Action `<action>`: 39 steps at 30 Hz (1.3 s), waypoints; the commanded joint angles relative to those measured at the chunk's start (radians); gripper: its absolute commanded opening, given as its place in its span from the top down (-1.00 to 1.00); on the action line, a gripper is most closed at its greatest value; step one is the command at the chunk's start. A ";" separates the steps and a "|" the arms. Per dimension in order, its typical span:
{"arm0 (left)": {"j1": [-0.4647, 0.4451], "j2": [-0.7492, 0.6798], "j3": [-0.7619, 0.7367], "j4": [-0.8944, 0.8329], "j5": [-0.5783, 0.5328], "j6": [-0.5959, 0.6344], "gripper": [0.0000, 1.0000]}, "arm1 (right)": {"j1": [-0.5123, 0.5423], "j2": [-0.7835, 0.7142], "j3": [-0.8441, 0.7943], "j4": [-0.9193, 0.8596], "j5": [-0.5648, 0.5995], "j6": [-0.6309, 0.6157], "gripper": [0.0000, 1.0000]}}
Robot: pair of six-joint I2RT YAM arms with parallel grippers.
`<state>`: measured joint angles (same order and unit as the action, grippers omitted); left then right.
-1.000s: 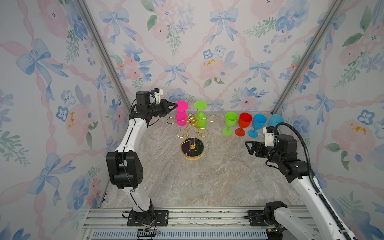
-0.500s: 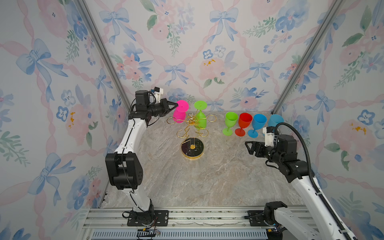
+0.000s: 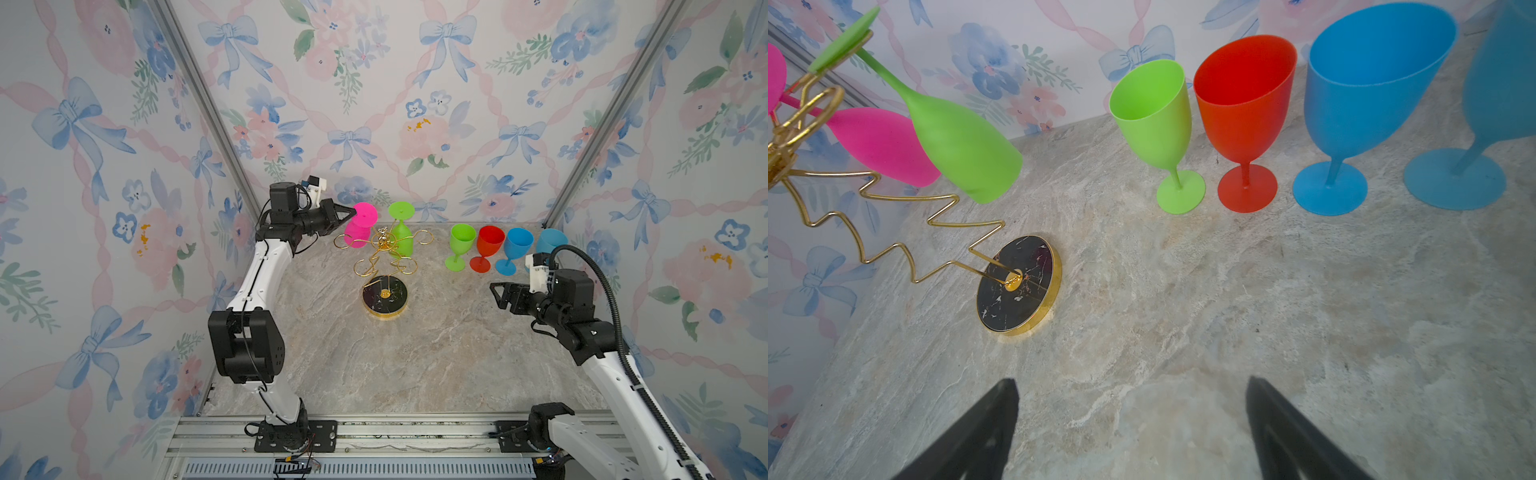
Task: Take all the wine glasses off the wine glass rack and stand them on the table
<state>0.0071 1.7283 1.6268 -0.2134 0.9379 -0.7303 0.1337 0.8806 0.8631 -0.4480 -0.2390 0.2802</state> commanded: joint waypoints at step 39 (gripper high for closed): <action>-0.060 -0.010 0.043 -0.004 0.040 -0.036 1.00 | 0.008 -0.030 -0.012 0.002 0.013 0.009 -0.77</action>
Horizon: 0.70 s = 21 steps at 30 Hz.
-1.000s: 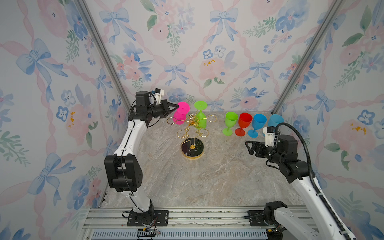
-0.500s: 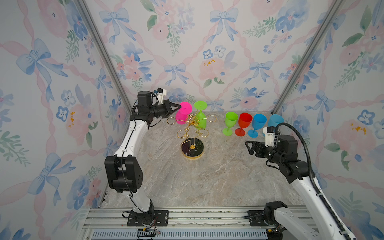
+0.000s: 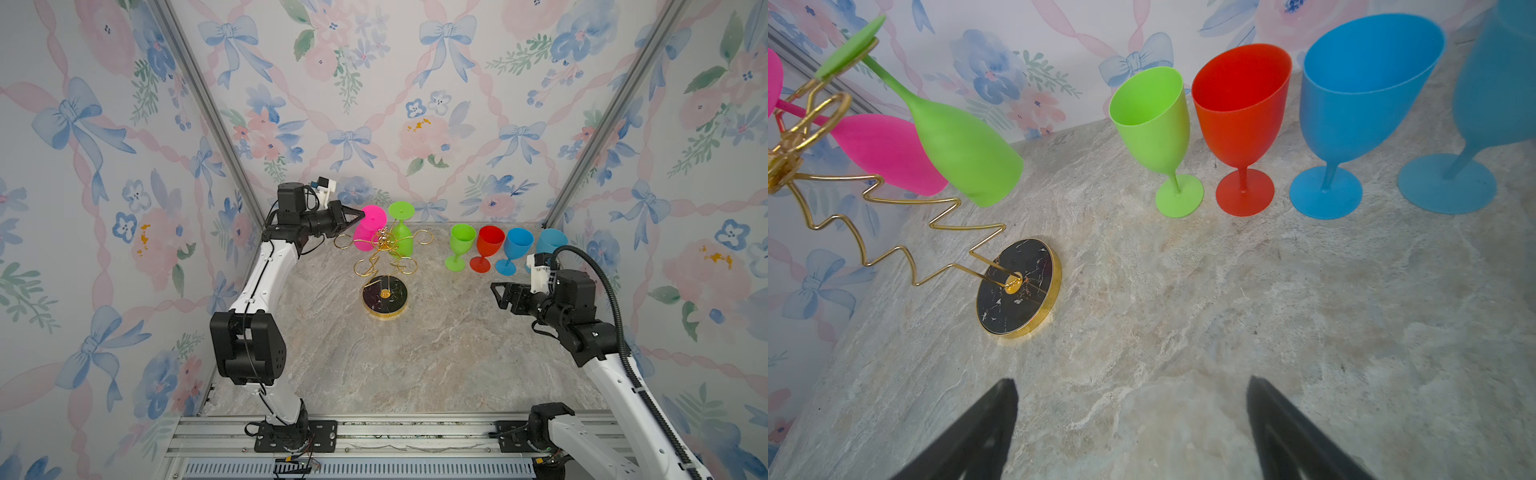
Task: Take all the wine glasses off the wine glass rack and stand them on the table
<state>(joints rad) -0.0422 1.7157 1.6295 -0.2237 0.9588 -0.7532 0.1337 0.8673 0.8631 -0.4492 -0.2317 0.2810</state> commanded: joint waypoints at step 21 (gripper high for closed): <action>-0.019 0.115 0.179 0.006 0.024 -0.041 1.00 | 0.009 -0.022 -0.013 0.006 0.002 0.012 -0.77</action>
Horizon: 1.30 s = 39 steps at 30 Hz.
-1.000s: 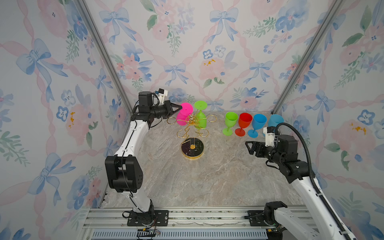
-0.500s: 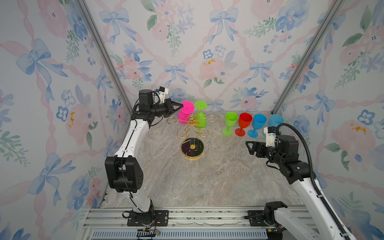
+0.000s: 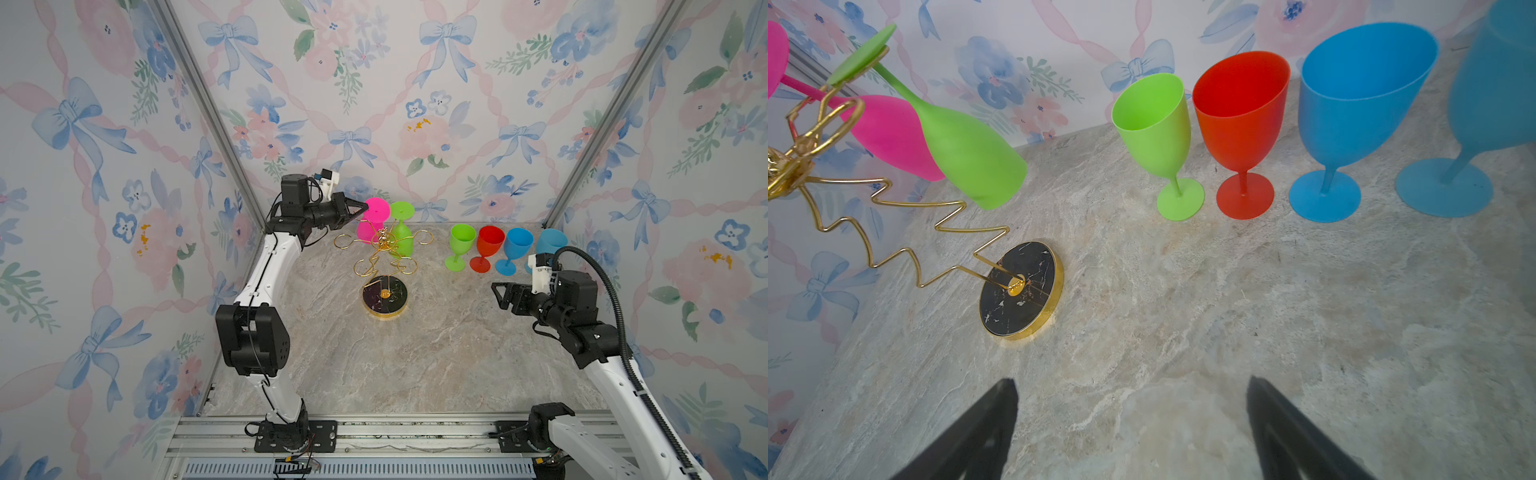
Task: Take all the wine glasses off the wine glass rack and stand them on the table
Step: 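Lift the pink glass clear of the rack and draw it toward the robot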
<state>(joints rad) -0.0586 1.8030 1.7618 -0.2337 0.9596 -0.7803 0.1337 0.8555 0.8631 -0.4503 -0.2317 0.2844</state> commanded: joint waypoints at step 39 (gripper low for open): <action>0.212 -0.187 0.055 0.015 -0.138 0.137 1.00 | 0.010 -0.017 -0.022 0.004 -0.006 0.012 -0.77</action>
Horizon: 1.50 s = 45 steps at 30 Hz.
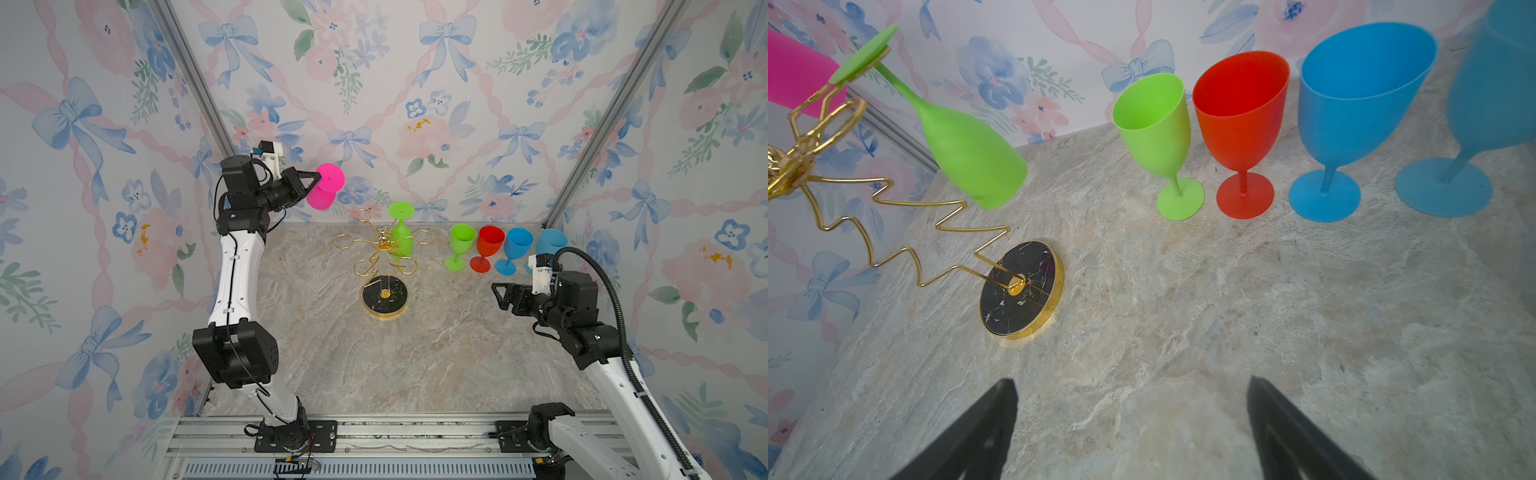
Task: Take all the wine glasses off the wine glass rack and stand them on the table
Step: 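Lift the pink glass clear of the rack and draw it toward the robot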
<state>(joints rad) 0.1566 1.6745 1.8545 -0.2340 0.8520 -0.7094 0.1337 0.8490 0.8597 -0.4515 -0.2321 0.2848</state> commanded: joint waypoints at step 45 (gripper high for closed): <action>-0.436 -0.883 -0.872 -0.557 -0.404 0.276 1.00 | 0.024 0.023 -0.019 0.016 -0.007 0.016 -0.77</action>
<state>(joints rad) -0.2379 0.8093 0.9955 -0.7422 0.4721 -0.4137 0.1471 0.8734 0.8310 -0.4297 -0.2394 0.3061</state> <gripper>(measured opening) 0.050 0.887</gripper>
